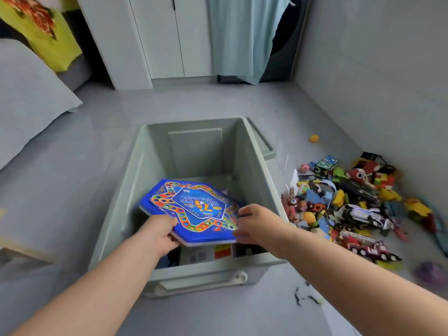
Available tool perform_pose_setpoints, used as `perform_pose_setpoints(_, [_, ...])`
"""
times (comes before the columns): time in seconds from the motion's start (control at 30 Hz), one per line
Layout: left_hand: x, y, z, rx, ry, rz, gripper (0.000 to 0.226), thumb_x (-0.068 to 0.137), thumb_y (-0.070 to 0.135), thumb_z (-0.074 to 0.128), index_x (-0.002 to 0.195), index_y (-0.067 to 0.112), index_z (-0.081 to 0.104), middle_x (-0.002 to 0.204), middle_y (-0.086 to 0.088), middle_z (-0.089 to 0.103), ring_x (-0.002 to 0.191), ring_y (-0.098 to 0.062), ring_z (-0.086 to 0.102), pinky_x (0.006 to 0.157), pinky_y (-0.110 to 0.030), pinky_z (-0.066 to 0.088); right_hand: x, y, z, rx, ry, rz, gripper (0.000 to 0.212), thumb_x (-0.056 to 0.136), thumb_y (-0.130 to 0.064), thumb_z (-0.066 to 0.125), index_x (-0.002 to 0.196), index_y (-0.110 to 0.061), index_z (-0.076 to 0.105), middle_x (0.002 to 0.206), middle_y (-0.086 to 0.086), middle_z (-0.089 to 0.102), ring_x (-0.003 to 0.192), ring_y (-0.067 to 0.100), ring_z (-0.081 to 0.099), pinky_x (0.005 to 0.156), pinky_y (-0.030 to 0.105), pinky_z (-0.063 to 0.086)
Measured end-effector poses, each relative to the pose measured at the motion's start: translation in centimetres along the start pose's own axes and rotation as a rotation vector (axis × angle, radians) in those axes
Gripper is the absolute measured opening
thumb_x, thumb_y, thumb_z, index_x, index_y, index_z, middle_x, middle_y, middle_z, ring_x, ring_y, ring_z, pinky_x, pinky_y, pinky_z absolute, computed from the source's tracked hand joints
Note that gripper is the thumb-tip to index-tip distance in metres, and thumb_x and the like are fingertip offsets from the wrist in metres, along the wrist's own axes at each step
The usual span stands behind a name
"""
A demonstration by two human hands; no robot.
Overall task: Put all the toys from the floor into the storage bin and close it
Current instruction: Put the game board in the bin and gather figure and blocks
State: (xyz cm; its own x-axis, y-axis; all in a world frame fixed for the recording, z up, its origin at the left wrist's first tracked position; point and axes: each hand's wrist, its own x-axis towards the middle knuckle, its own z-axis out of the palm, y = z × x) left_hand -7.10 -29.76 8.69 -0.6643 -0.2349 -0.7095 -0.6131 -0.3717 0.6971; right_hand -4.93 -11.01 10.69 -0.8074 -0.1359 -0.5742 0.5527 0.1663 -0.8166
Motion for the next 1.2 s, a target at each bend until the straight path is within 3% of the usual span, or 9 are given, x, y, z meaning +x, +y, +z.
perform_pose_setpoints(0.2, [5.1,-1.2,1.0,0.303,0.083,0.135,0.032,0.092,-0.003,0.049,0.123,-0.002,0.052,0.123,-0.015,0.057,0.112,-0.034,0.056,0.086,-0.041,0.046,-5.1,2.8,-4.8,0.065,-0.209,-0.079,0.026,0.090,0.012,0.041,0.104,-0.004,0.056,0.095,0.010,0.067,0.083,0.016,0.066,0.074,0.018,0.053])
perform_pose_setpoints(0.33, [3.4,-1.3,6.1,0.586,0.156,0.433,0.057,0.086,0.017,0.059,0.139,0.011,0.039,0.134,-0.012,0.050,0.121,-0.032,0.050,0.102,-0.045,0.040,-10.2,9.3,-13.1,0.245,-0.007,-0.078,0.023,0.082,-0.006,0.062,0.105,-0.005,0.060,0.097,0.013,0.071,0.086,0.018,0.065,0.079,0.025,0.052])
perform_pose_setpoints(0.47, [-7.0,-5.1,16.0,0.255,-0.443,0.679,0.049,0.078,0.012,0.064,0.124,0.022,0.049,0.128,-0.005,0.056,0.117,-0.017,0.053,0.099,-0.029,0.040,-13.9,19.5,-20.3,0.419,0.361,0.099,0.074,0.039,-0.034,0.092,0.101,-0.006,0.064,0.093,0.011,0.072,0.077,0.016,0.066,0.070,0.022,0.054])
perform_pose_setpoints(0.57, [-12.2,-10.9,22.1,0.240,-0.987,0.433,0.038,0.080,0.017,0.064,0.116,0.021,0.054,0.101,-0.001,0.069,0.094,-0.014,0.066,0.086,-0.028,0.054,-15.9,25.7,-24.1,0.520,0.636,0.173,0.030,0.074,-0.007,0.073,0.103,-0.004,0.063,0.098,0.012,0.064,0.083,0.020,0.060,0.073,0.026,0.050])
perform_pose_setpoints(0.67, [-13.6,-18.9,26.6,0.413,-1.167,0.133,0.041,0.074,0.020,0.062,0.115,0.018,0.057,0.100,-0.003,0.070,0.090,-0.015,0.066,0.083,-0.026,0.055,-16.7,30.9,-27.0,0.389,0.779,0.265,0.017,0.082,0.000,0.063,0.092,-0.014,0.062,0.099,0.010,0.057,0.085,0.021,0.054,0.070,0.026,0.044])
perform_pose_setpoints(0.8, [-10.7,-30.5,29.2,0.701,-1.112,-0.041,0.031,0.085,0.010,0.064,0.112,0.022,0.055,0.112,-0.003,0.064,0.097,-0.011,0.061,0.082,-0.019,0.049,-15.8,35.2,-30.1,0.022,0.889,0.376,0.051,0.076,-0.010,0.072,0.121,-0.015,0.050,0.109,0.008,0.047,0.090,0.023,0.051,0.066,0.026,0.043])
perform_pose_setpoints(0.97, [-7.7,-39.5,29.5,0.862,-0.931,-0.107,0.049,0.081,0.010,0.070,0.124,0.017,0.047,0.123,-0.005,0.056,0.102,-0.015,0.056,0.076,-0.015,0.046,-11.6,38.8,-34.0,-0.366,0.793,0.343,0.093,0.068,-0.026,0.073,0.144,-0.023,0.021,0.134,0.013,0.034,0.125,0.032,0.040,0.101,0.033,0.038])
perform_pose_setpoints(1.07, [-7.1,-42.3,30.0,0.896,-0.869,-0.054,0.066,0.078,0.003,0.071,0.132,0.022,0.038,0.134,-0.004,0.045,0.110,-0.018,0.048,0.071,-0.014,0.045,-9.1,40.0,-34.9,-0.498,0.686,0.349,0.086,0.073,-0.024,0.066,0.143,-0.036,0.019,0.137,0.004,0.031,0.121,0.031,0.034,0.095,0.034,0.038])
perform_pose_setpoints(1.2, [-6.3,-44.5,32.1,1.110,-0.884,0.244,0.079,0.079,-0.001,0.067,0.144,0.024,0.028,0.145,0.001,0.032,0.127,-0.015,0.037,0.105,-0.027,0.036,-8.1,40.8,-34.9,-0.314,0.793,0.221,0.070,0.065,-0.015,0.066,0.127,-0.031,0.036,0.112,-0.006,0.051,0.107,0.015,0.045,0.084,0.026,0.039])
